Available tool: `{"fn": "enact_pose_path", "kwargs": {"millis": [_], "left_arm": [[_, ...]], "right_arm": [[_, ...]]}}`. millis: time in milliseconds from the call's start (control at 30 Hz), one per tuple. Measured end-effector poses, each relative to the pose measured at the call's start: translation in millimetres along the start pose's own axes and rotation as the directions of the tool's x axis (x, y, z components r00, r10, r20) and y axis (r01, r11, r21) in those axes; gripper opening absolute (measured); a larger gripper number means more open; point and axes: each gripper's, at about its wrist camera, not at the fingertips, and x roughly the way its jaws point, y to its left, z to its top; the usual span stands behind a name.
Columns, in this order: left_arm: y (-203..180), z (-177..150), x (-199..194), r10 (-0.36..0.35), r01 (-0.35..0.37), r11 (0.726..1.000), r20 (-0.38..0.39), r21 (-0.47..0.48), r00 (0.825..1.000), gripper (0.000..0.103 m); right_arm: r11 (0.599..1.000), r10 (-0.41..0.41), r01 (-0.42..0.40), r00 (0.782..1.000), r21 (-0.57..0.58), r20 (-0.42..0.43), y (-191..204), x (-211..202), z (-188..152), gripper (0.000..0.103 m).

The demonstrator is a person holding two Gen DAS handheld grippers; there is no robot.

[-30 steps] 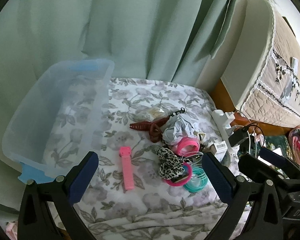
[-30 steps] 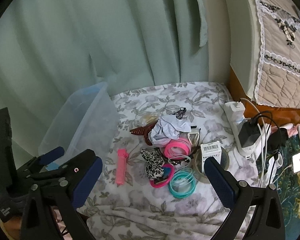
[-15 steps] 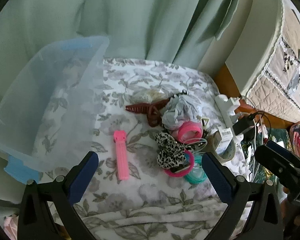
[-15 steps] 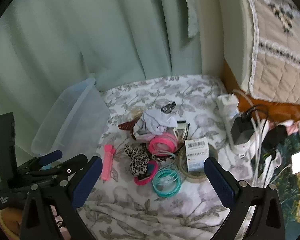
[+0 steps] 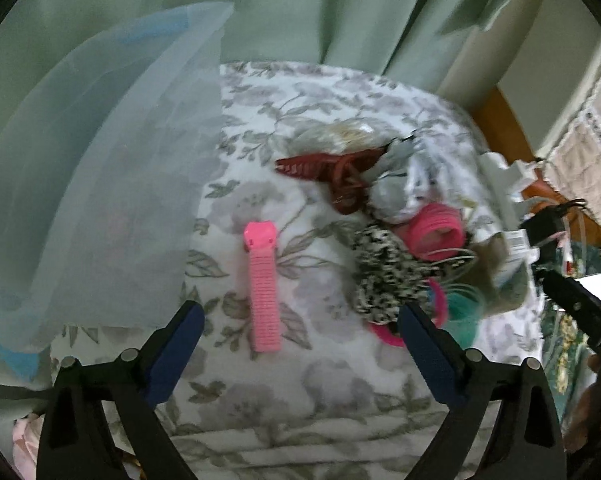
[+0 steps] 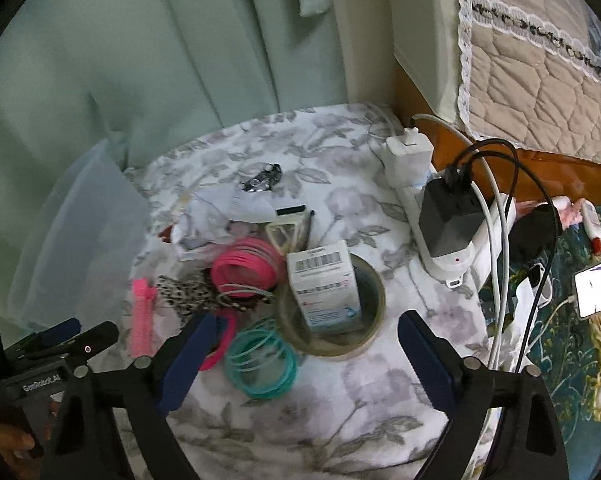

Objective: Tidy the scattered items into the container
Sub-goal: 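Close the left gripper on the pink roller while the right gripper grasps the white medicine box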

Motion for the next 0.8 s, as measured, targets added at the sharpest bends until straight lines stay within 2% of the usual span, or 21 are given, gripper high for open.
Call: {"fn": "enact_pose_path", "kwargs": {"millis": [33,100,300,367,433,667,800], "left_arm": [[2,0,4,0.007,-0.007,1.000,-0.006,-0.004,1.000,0.090],[4,0,13,0.031,-0.031,1.000,-0.023,-0.003,0.999,0.087],[6,1,40,0.101,-0.101,0.995,-0.070,0.008,0.992,0.087],[6,1,47,0.113,-0.113,0.994,-0.085,0.009,0.990,0.085],[7,0,54,0.126,-0.126,0.992,-0.102,0.012,0.987,0.077],[10,0,71,0.153,-0.153,0.988,-0.134,0.015,0.979,0.075],[11,-1,77,0.159,-0.159,0.987,-0.149,0.017,0.976,0.068]], "right_arm": [[1.000,-0.007,0.007,1.000,-0.003,-0.001,0,3,1,0.086],[1.000,-0.014,0.013,1.000,-0.006,-0.007,0,9,2,0.085],[1.000,-0.003,0.003,1.000,-0.008,-0.031,-2,26,6,0.083],[1.000,-0.007,0.006,0.999,-0.011,-0.040,-3,33,8,0.078],[1.000,-0.011,0.010,0.999,-0.012,-0.050,-4,40,9,0.074],[1.000,-0.013,0.011,0.996,-0.020,-0.085,-7,59,7,0.061],[1.000,-0.016,0.013,0.995,-0.025,-0.099,-8,67,6,0.057]]}}
